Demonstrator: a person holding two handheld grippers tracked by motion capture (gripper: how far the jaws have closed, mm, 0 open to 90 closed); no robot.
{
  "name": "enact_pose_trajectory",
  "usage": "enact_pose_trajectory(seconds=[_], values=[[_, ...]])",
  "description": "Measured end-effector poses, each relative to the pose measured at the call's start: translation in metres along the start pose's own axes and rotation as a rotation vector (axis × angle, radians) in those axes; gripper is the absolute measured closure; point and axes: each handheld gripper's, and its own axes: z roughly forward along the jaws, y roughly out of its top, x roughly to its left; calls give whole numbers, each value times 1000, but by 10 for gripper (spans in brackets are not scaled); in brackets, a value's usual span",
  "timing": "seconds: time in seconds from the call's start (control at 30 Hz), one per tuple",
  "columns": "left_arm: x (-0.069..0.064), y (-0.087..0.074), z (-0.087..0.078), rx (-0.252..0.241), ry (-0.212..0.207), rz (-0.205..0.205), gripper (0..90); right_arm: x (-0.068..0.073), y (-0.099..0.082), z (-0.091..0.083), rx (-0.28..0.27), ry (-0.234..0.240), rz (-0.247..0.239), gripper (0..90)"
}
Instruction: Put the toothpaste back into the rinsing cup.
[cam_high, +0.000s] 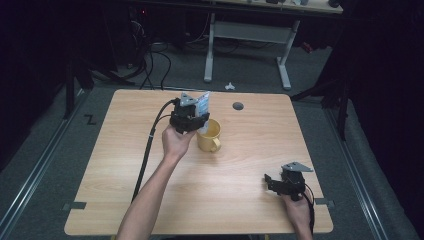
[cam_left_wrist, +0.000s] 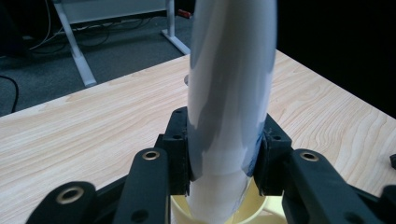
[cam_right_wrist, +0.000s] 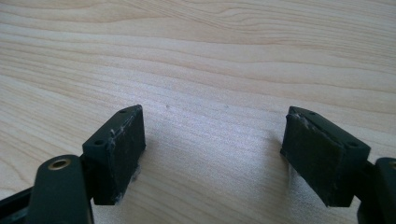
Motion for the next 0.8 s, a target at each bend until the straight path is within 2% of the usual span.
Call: enact_pose_trajectory(seconds=[0.33,0.8], values=[[-3,-2,11,3,-10,3,637,0,0,0,0,0,1,214],[-5,-7,23,23,4,8,633,0,0,0,0,0,1,214]])
